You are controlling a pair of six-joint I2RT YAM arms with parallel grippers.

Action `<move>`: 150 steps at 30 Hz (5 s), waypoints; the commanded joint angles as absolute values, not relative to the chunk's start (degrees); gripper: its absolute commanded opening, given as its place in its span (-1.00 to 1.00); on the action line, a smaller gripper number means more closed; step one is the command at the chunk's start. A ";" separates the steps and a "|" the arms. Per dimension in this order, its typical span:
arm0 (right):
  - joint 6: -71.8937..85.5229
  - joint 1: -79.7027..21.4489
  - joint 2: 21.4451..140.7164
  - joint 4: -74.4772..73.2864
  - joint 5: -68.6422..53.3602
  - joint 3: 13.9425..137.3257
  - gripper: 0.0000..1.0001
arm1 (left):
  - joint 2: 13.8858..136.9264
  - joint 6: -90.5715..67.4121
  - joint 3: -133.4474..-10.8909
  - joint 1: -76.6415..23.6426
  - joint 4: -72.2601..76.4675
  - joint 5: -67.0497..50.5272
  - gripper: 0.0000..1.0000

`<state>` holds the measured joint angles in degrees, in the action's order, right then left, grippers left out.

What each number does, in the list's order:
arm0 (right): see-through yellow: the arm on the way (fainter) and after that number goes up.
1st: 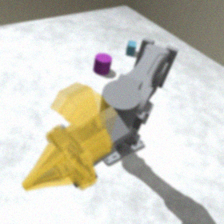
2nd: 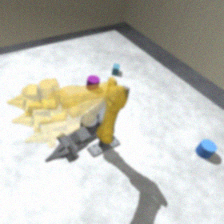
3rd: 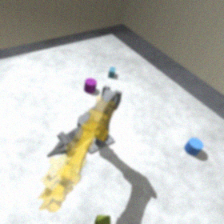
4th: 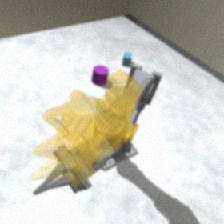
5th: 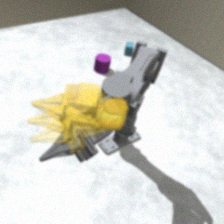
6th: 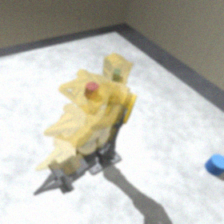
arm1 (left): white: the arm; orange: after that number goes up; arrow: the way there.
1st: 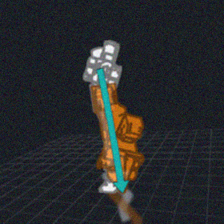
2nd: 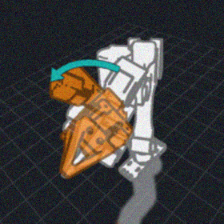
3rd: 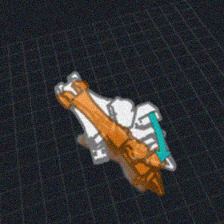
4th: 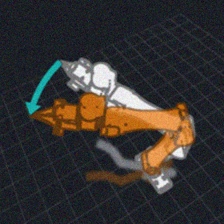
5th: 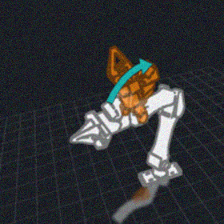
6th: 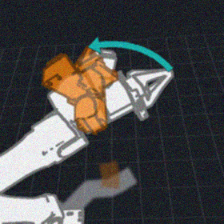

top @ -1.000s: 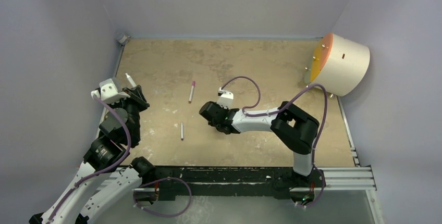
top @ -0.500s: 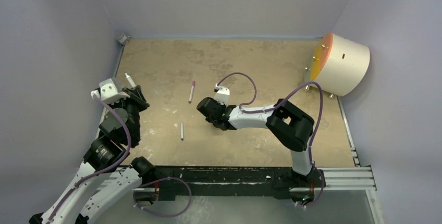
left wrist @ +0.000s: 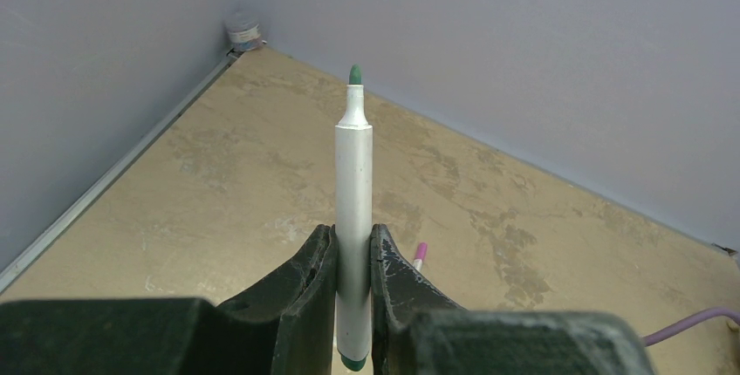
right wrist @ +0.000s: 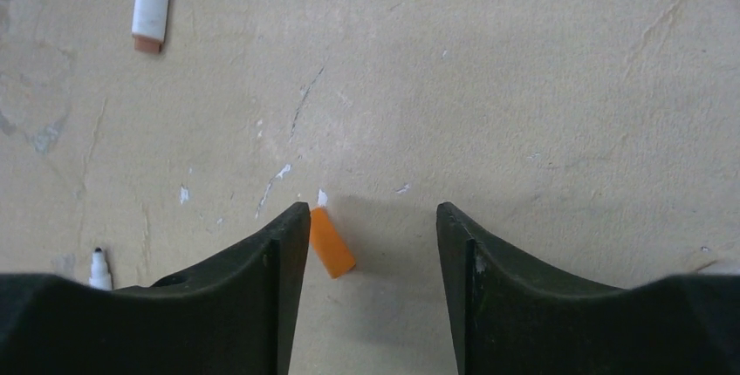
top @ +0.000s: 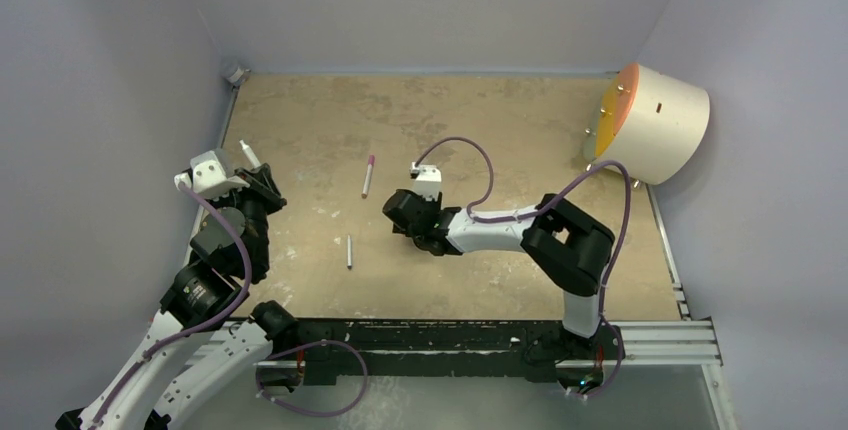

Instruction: Insert the pens into the pen caps

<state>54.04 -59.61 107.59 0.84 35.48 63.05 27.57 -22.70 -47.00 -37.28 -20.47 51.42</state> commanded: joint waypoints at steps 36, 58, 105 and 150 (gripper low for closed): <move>28.75 -61.45 110.10 12.70 27.77 60.87 -0.45 | 31.39 -19.99 -47.71 -37.26 -19.05 43.97 -1.00; 32.10 -55.70 81.85 29.64 12.84 46.52 -1.00 | 36.04 -25.35 -41.67 -37.27 -3.45 8.92 -1.00; 34.22 -53.76 60.65 62.03 -8.83 44.38 -1.00 | 41.26 -37.70 -23.97 -37.67 44.40 -30.12 -1.00; 34.26 -53.76 64.71 63.06 -7.03 42.86 -1.00 | 42.45 -36.61 -26.43 -37.72 45.81 -25.17 -1.00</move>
<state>35.03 -53.76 64.25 60.27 -8.08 41.50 41.76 -37.85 -23.70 -37.65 42.72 -27.75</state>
